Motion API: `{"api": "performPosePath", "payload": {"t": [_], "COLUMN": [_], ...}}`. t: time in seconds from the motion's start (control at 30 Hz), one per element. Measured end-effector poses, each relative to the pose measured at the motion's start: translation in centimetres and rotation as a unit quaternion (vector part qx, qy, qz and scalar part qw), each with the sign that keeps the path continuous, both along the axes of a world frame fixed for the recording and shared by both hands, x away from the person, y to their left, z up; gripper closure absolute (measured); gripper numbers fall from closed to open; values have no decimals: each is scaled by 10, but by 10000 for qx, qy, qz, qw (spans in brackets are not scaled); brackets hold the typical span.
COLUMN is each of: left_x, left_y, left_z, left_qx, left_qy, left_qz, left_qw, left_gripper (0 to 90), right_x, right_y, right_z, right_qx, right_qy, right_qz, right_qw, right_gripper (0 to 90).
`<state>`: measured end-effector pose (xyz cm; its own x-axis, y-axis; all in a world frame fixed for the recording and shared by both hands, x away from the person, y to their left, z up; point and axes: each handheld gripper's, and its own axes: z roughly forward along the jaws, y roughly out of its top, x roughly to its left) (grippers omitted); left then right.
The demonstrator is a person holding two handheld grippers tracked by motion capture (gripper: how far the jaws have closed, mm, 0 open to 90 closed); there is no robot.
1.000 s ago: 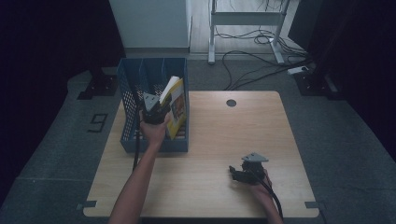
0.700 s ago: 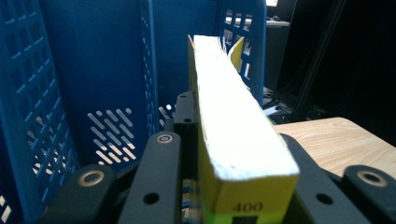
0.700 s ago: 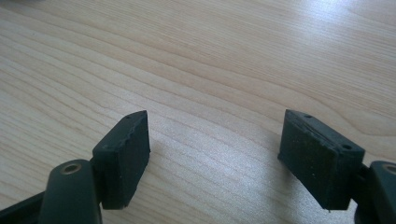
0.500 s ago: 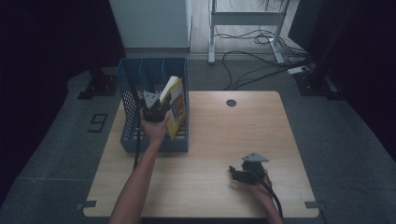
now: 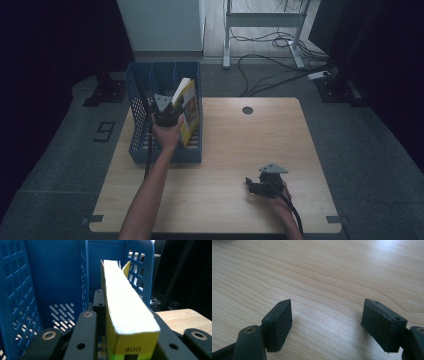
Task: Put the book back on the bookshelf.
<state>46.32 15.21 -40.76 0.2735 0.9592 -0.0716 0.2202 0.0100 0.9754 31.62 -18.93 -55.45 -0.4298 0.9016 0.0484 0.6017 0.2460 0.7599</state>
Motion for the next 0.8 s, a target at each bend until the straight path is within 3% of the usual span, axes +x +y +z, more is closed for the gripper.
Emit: {"api": "performPosePath", "payload": {"t": [0.2, 0.5, 0.8], "left_x": [8, 17, 21], "left_y": [-8, -6, -9], "left_z": [-3, -6, -10], "left_qx": [63, 35, 79], "left_qy": [-29, 11, -71], "left_qz": [80, 243, 334], "left_qw": [9999, 9997, 9994], "left_gripper": [757, 757, 757], "right_x": [0, 0, 0], "right_y": [0, 0, 1], "right_z": [0, 0, 0], "right_qx": [4, -7, -45], "right_qy": [0, -1, -9], "right_qz": [-1, -6, -10], "right_qw": [10000, 10000, 10000], "right_gripper": [237, 237, 237]}}
